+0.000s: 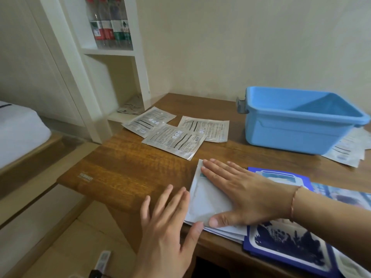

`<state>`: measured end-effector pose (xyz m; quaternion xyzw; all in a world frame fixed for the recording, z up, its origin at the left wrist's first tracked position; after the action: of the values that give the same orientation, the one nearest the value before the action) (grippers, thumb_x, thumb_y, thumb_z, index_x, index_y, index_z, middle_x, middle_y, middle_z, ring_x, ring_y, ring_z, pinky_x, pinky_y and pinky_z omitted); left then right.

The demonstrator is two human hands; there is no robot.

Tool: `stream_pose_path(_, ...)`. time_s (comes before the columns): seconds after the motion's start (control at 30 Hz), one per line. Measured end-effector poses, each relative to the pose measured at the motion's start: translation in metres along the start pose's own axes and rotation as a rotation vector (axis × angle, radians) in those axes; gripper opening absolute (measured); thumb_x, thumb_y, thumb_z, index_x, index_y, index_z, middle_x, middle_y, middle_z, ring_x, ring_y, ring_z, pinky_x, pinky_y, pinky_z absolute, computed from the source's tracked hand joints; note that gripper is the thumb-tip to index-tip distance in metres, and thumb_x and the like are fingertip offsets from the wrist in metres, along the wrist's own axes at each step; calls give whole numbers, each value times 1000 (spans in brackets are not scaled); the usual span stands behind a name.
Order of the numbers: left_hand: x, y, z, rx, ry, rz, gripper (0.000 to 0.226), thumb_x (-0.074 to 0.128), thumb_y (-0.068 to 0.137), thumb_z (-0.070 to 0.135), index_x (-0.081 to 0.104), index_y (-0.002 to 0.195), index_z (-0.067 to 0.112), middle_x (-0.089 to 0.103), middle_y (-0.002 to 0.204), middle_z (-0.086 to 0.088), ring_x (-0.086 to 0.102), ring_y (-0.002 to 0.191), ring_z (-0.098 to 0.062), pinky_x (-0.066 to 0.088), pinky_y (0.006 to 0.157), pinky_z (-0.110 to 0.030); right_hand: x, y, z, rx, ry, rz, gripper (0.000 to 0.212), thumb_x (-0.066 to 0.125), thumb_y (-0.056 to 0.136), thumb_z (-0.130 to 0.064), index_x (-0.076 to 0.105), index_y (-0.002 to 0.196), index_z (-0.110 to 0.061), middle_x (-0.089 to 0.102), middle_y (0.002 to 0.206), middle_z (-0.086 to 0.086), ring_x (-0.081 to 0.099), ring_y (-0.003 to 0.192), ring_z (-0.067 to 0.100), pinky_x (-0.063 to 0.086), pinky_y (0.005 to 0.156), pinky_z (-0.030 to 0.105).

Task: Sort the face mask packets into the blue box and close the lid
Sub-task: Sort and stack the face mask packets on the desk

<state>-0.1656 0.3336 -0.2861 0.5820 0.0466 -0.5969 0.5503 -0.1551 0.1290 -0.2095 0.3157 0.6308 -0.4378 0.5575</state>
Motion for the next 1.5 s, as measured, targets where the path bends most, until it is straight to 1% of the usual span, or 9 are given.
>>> stream_pose_path(0.3, -6, 3, 4, -80, -107, -10, 70, 33, 92, 66, 68, 123, 14, 59, 134, 8, 46, 129, -10, 29, 104, -43, -2, -5, 1, -6, 93, 36, 111, 39, 79, -81, -14, 154, -19, -22, 160, -2, -23, 146, 11, -6, 122, 40)
stream_pose_path(0.43, -23, 27, 12, -82, -204, -29, 82, 37, 86, 75, 62, 130, 11, 55, 140, 4, 48, 132, -20, 40, 104, -51, -13, -35, 16, 47, 259, 168, 97, 42, 87, -71, -6, 155, -20, -15, 162, -4, -19, 147, 8, -4, 122, 38)
stream_pose_path(0.53, -23, 51, 37, -50, -199, -71, 81, 34, 84, 79, 61, 131, 19, 52, 144, 8, 42, 136, -19, 35, 104, -52, -14, -76, 38, 117, 268, 218, 93, 44, 89, -68, 2, 156, -19, -6, 163, -3, -10, 149, 8, 1, 123, 37)
stream_pose_path(0.73, 20, 85, 130, 215, -176, -208, 66, 33, 85, 78, 58, 130, 36, 43, 147, 20, 31, 139, -4, 29, 107, -42, 4, -185, 91, 320, 281, 202, 86, 41, 89, -69, 8, 156, -25, 5, 163, -8, -3, 148, 4, 2, 122, 30)
stream_pose_path(0.83, 42, 95, 186, 418, -177, -292, 66, 28, 90, 74, 65, 124, 30, 56, 139, 8, 40, 132, -12, 34, 103, -39, 17, -244, 111, 432, 294, 255, 78, 40, 91, -67, 18, 155, -27, 14, 162, -10, 0, 148, 3, 1, 115, 20)
stream_pose_path(1.03, 74, 100, 289, 656, -67, -606, 62, 22, 88, 80, 48, 134, 48, 49, 143, 19, 33, 135, -7, 33, 105, -34, 42, -363, 144, 754, 350, 391, 61, 44, 89, -64, 45, 142, -33, 38, 150, -15, 31, 136, -1, 24, 108, 17)
stream_pose_path(1.2, 86, 99, 355, 688, -13, -819, 106, -12, 50, 91, 18, 145, 57, -12, 151, 37, -21, 139, 9, -12, 115, -32, 79, -450, 182, 1148, 256, 567, 40, 56, 94, -43, 56, 131, -29, 53, 139, -11, 51, 124, 11, 43, 102, 26)
stream_pose_path(1.33, 89, 93, 392, 747, 26, -911, 88, 13, 69, 88, 14, 149, 52, -11, 158, 30, -21, 143, 4, -15, 117, -35, 102, -480, 198, 1272, 203, 545, 38, 63, 90, -34, 60, 127, -26, 59, 132, -9, 55, 119, 13, 47, 98, 26)
stream_pose_path(1.5, 97, 89, 413, 793, 55, -953, 67, 33, 90, 72, 14, 150, 50, -8, 159, 28, -19, 145, 1, -15, 119, -39, 109, -482, 206, 1227, 90, 567, 23, 58, 92, -39, 68, 110, -31, 66, 112, -13, 58, 104, 11, 53, 81, 27)
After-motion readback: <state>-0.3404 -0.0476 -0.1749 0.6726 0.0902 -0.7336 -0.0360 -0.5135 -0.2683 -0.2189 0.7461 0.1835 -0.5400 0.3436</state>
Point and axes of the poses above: each hand's wrist, its own y-axis towards the middle knuckle, its own x-axis out of the palm, z = x × y, the point moved 2 cm from there along y, towards the middle knuckle
